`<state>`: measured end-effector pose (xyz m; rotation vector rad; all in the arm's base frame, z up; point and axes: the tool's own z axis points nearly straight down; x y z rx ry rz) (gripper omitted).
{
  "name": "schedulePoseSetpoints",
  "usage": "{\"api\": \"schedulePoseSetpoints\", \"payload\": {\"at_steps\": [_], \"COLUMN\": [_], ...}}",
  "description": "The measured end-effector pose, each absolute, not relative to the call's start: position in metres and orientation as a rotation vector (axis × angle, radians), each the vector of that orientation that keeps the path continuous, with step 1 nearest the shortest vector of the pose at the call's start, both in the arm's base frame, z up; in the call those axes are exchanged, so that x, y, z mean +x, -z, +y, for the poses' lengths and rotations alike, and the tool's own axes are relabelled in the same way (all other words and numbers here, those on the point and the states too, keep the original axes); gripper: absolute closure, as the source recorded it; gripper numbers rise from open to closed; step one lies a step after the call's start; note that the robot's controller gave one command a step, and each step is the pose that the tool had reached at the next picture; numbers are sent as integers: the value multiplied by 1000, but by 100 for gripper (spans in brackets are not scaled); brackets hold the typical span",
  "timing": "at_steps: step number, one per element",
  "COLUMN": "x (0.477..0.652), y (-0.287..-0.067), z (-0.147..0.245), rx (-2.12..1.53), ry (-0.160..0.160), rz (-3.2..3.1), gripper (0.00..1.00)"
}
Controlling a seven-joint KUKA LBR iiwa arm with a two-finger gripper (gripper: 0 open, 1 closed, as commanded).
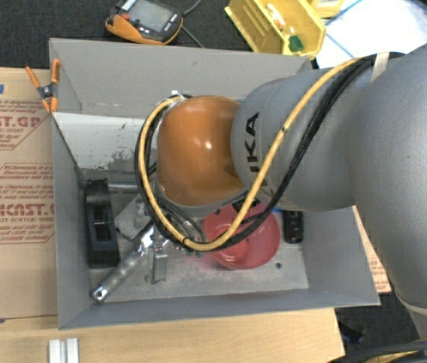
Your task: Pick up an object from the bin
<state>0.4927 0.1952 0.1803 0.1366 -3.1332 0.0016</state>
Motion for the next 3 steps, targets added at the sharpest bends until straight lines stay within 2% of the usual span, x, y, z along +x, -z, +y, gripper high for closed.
{"api": "schedulePoseSetpoints", "payload": {"at_steps": [1, 2, 3], "x": [482, 494, 503], "y": [-173, -263, -265], "z": [209, 187, 209], "rx": [235, 186, 275], "ry": [7, 5, 5], "rz": [-3144, -3145, -3135], "gripper": [0, 0, 0]}}
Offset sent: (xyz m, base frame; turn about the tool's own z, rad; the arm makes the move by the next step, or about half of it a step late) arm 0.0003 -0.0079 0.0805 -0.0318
